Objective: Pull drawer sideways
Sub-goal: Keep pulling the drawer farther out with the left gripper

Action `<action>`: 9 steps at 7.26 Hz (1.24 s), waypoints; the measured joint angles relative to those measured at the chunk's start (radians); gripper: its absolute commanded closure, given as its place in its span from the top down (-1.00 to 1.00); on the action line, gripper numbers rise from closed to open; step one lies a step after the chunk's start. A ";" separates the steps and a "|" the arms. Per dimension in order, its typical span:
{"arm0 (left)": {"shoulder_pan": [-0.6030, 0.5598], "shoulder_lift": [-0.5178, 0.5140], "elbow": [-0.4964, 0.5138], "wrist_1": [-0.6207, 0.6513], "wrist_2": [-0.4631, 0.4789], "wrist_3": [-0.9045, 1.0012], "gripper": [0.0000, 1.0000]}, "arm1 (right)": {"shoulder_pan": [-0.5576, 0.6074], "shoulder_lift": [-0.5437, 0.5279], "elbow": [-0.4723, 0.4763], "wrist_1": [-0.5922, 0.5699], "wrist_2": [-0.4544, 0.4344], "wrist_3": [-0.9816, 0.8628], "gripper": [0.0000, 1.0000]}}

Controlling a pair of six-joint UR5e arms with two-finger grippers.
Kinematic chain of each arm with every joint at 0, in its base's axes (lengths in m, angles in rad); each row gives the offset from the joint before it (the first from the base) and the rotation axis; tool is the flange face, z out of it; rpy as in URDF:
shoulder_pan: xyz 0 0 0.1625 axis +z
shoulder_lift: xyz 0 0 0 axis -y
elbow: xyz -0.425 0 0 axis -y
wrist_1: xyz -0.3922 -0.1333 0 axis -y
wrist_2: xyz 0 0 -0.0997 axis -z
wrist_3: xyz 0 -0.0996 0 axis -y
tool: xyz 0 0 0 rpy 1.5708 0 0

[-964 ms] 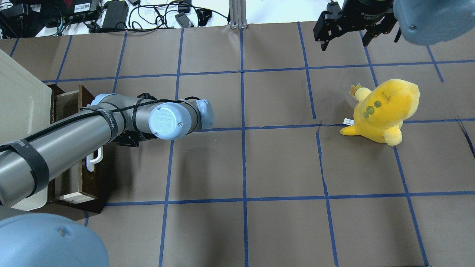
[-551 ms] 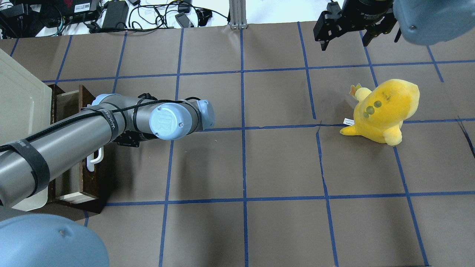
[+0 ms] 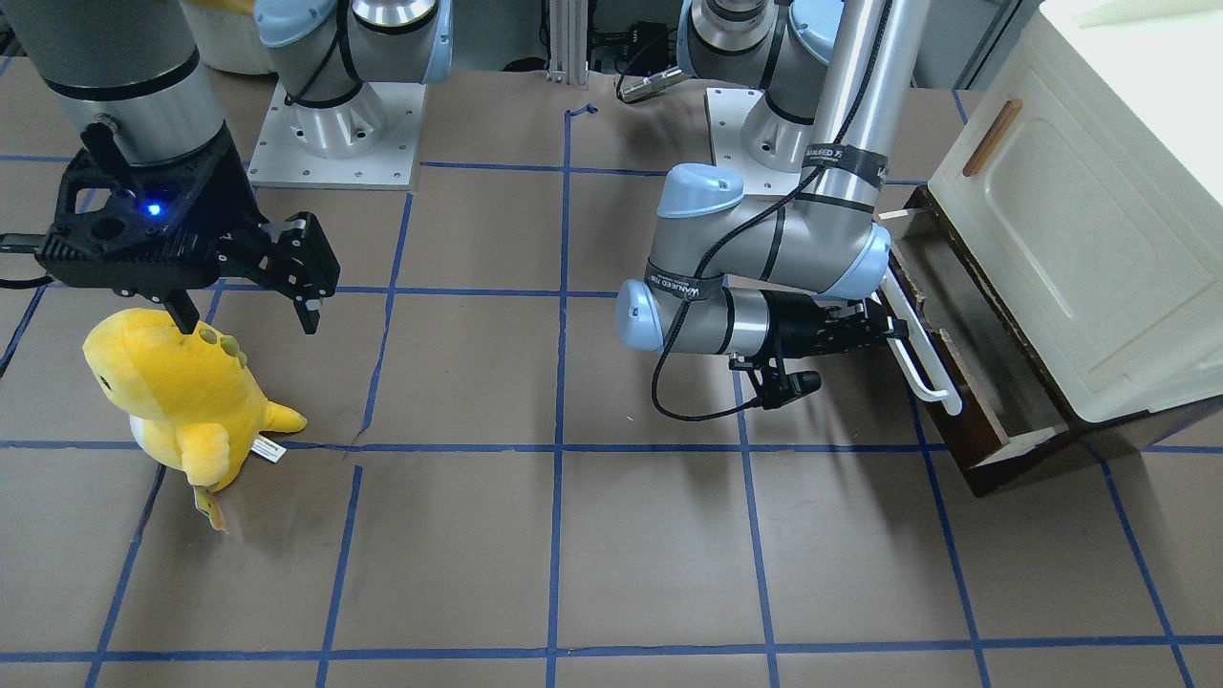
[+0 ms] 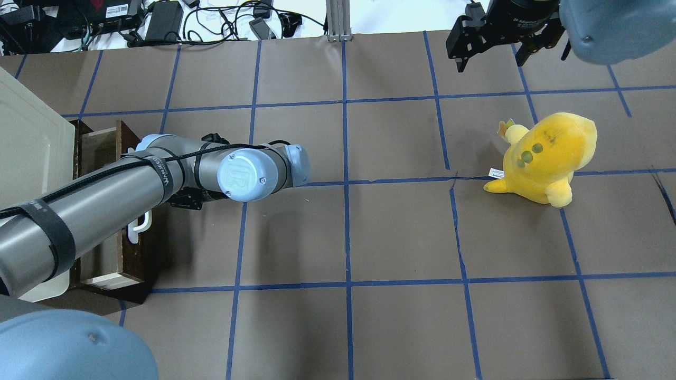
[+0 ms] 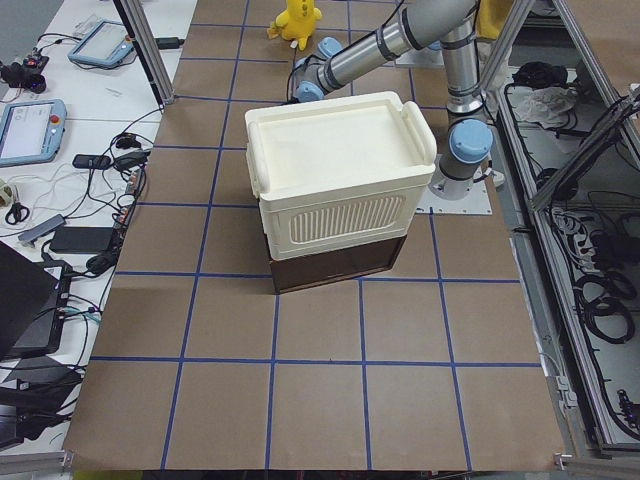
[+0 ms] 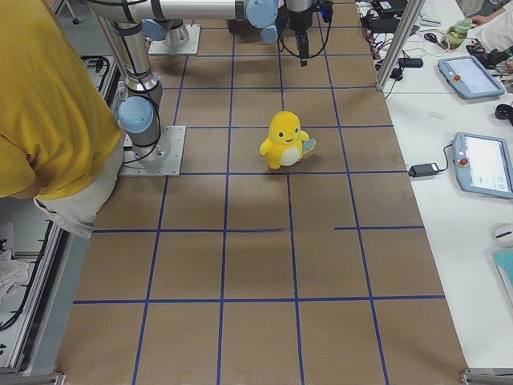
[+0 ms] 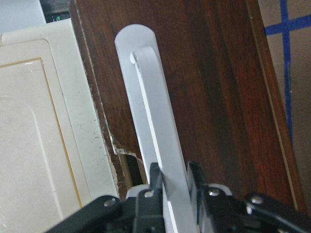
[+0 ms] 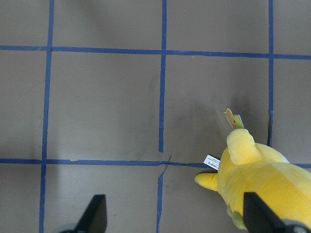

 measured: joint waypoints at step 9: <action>0.003 -0.018 0.063 -0.002 -0.010 0.037 -0.57 | 0.000 0.000 0.000 0.000 0.000 0.000 1.00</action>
